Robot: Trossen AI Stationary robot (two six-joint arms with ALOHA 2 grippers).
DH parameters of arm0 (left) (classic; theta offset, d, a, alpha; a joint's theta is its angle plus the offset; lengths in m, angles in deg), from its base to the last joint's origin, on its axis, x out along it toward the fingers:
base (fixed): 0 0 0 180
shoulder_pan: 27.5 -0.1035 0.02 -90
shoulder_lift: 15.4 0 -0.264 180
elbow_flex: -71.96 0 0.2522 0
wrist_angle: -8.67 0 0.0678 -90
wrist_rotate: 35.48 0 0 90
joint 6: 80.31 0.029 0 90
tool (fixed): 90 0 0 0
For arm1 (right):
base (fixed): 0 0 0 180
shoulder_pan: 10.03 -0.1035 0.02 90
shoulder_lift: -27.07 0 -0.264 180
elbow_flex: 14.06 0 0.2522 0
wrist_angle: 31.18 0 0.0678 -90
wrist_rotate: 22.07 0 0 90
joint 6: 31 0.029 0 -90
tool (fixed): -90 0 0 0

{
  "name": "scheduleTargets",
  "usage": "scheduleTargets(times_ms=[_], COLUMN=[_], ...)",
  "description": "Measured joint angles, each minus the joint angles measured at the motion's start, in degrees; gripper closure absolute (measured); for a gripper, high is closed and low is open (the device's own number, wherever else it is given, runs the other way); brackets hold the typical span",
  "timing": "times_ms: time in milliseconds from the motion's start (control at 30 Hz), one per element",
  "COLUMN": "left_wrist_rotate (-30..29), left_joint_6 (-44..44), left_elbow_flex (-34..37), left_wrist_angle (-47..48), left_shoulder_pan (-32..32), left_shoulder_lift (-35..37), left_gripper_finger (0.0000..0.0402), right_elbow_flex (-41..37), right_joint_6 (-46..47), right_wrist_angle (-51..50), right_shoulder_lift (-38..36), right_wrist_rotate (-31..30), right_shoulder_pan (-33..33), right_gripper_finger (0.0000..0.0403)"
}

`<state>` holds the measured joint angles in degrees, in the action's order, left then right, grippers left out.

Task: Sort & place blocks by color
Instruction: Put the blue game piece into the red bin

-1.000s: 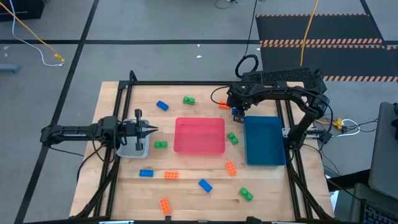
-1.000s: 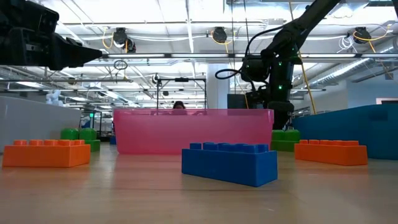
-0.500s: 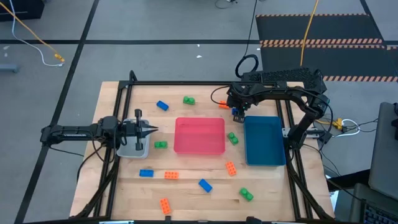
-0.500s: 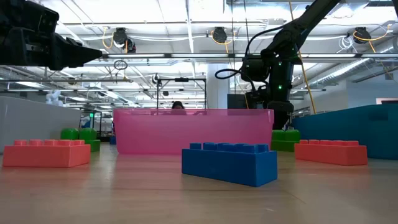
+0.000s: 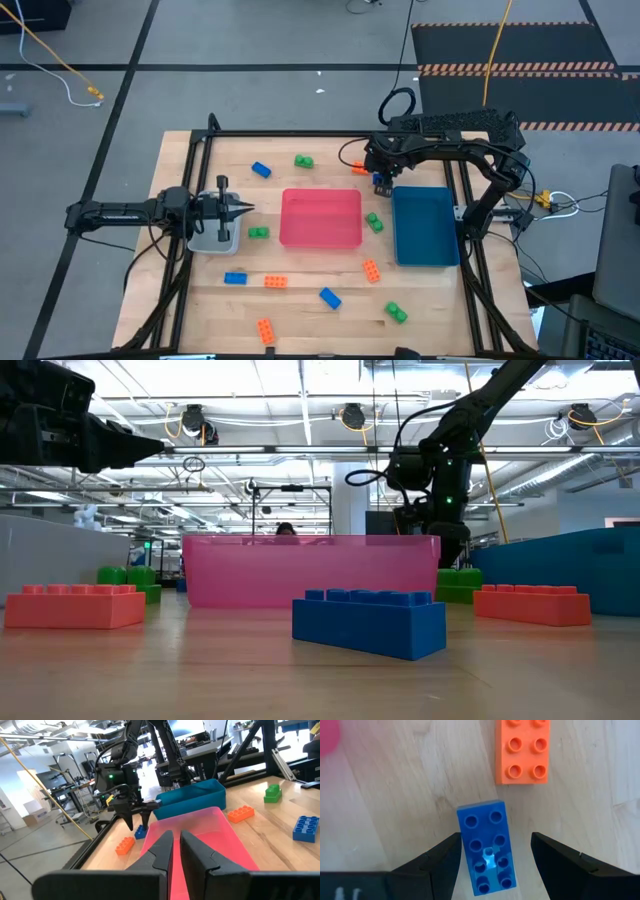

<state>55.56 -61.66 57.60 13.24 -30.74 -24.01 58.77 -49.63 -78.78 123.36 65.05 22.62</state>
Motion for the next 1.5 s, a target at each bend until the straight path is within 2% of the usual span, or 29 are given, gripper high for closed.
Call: scheduleTargets(times_ms=[600,700,867,1100,1167,1367,1500], left_wrist_rotate=[0.0,0.0,0.0,0.0,0.0,0.0,0.0], left_joint_6=[0.0,0.0,0.0,0.0,0.0,0.0,0.0], left_elbow_flex=[0.0,0.0,0.0,0.0,0.0,0.0,0.0], left_wrist_angle=[0.0,0.0,0.0,0.0,0.0,0.0,0.1], left_shoulder_pan=[0.0,0.0,0.0,0.0,0.0,0.0,0.0], left_shoulder_lift=[0.0,0.0,0.0,0.0,0.0,0.0,0.0], left_gripper_finger=[0.0364,0.0364,0.0364,0.0364,0.0364,0.0364,0.0364], right_elbow_flex=[-5.4,-5.4,-5.3,-0.8,1.1,6.2,8.1], right_joint_6=[-0.1,-0.8,-2.0,-1.8,-1.7,0.1,3.2], right_wrist_angle=[6.2,6.3,6.9,2.2,0.4,0.2,4.7], right_shoulder_lift=[0.0,-0.1,-0.2,-2.9,-5.5,-13.2,-13.8], right_wrist_rotate=[0.2,0.2,0.1,-0.7,-2.1,0.6,3.0], right_shoulder_pan=[0.0,0.0,0.0,-0.6,-1.6,-8.4,-15.4], right_gripper_finger=[0.0171,0.0196,0.0273,0.0272,0.0272,0.0272,0.0272])
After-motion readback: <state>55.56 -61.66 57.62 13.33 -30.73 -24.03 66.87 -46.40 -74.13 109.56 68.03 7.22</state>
